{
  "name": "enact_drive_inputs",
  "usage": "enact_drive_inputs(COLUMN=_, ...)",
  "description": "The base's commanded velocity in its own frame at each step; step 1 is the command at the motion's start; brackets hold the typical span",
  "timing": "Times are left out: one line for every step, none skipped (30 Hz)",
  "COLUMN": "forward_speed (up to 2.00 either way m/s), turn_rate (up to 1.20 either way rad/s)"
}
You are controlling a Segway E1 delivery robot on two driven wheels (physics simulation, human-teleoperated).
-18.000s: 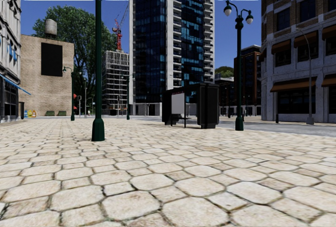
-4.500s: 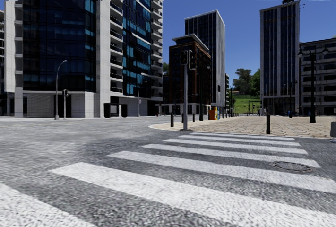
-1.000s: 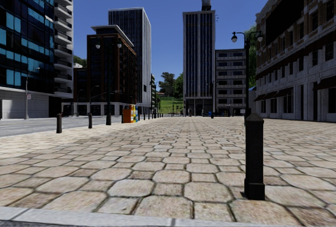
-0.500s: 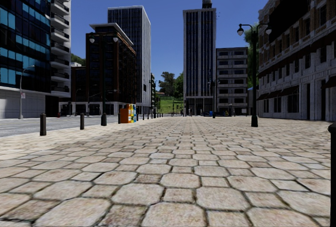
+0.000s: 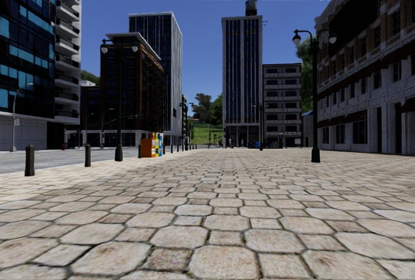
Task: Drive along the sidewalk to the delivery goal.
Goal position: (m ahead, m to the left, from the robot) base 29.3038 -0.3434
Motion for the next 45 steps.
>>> enact_drive_inputs(forward_speed=1.26, turn_rate=-0.30)
enact_drive_inputs(forward_speed=1.26, turn_rate=-0.30)
enact_drive_inputs(forward_speed=1.26, turn_rate=-0.31)
enact_drive_inputs(forward_speed=1.26, turn_rate=-0.35)
enact_drive_inputs(forward_speed=1.26, turn_rate=-0.36)
enact_drive_inputs(forward_speed=1.27, turn_rate=-0.37)
enact_drive_inputs(forward_speed=1.27, turn_rate=-0.37)
enact_drive_inputs(forward_speed=1.27, turn_rate=-0.37)
enact_drive_inputs(forward_speed=1.28, turn_rate=-0.37)
enact_drive_inputs(forward_speed=1.28, turn_rate=-0.37)
enact_drive_inputs(forward_speed=1.29, turn_rate=-0.37)
enact_drive_inputs(forward_speed=1.29, turn_rate=-0.37)
enact_drive_inputs(forward_speed=1.33, turn_rate=-0.37)
enact_drive_inputs(forward_speed=1.39, turn_rate=-0.37)
enact_drive_inputs(forward_speed=1.47, turn_rate=-0.37)
enact_drive_inputs(forward_speed=1.50, turn_rate=-0.37)
enact_drive_inputs(forward_speed=1.50, turn_rate=-0.37)
enact_drive_inputs(forward_speed=1.51, turn_rate=-0.37)
enact_drive_inputs(forward_speed=1.51, turn_rate=-0.37)
enact_drive_inputs(forward_speed=1.54, turn_rate=-0.37)
enact_drive_inputs(forward_speed=2.00, turn_rate=-0.37)
enact_drive_inputs(forward_speed=2.00, turn_rate=-0.37)
enact_drive_inputs(forward_speed=2.00, turn_rate=-0.37)
enact_drive_inputs(forward_speed=2.00, turn_rate=-0.37)
enact_drive_inputs(forward_speed=2.00, turn_rate=-0.37)
enact_drive_inputs(forward_speed=2.00, turn_rate=-0.37)
enact_drive_inputs(forward_speed=2.00, turn_rate=-0.37)
enact_drive_inputs(forward_speed=2.00, turn_rate=-0.22)
enact_drive_inputs(forward_speed=2.00, turn_rate=-0.04)
enact_drive_inputs(forward_speed=2.00, turn_rate=0.00)
enact_drive_inputs(forward_speed=2.00, turn_rate=0.00)
enact_drive_inputs(forward_speed=2.00, turn_rate=0.00)
enact_drive_inputs(forward_speed=2.00, turn_rate=0.00)
enact_drive_inputs(forward_speed=2.00, turn_rate=0.00)
enact_drive_inputs(forward_speed=2.00, turn_rate=0.00)
enact_drive_inputs(forward_speed=2.00, turn_rate=0.00)
enact_drive_inputs(forward_speed=2.00, turn_rate=0.00)
enact_drive_inputs(forward_speed=2.00, turn_rate=0.00)
enact_drive_inputs(forward_speed=2.00, turn_rate=0.00)
enact_drive_inputs(forward_speed=2.00, turn_rate=0.00)
enact_drive_inputs(forward_speed=2.00, turn_rate=0.00)
enact_drive_inputs(forward_speed=2.00, turn_rate=0.00)
enact_drive_inputs(forward_speed=2.00, turn_rate=0.00)
enact_drive_inputs(forward_speed=2.00, turn_rate=0.00)
enact_drive_inputs(forward_speed=2.00, turn_rate=0.00)
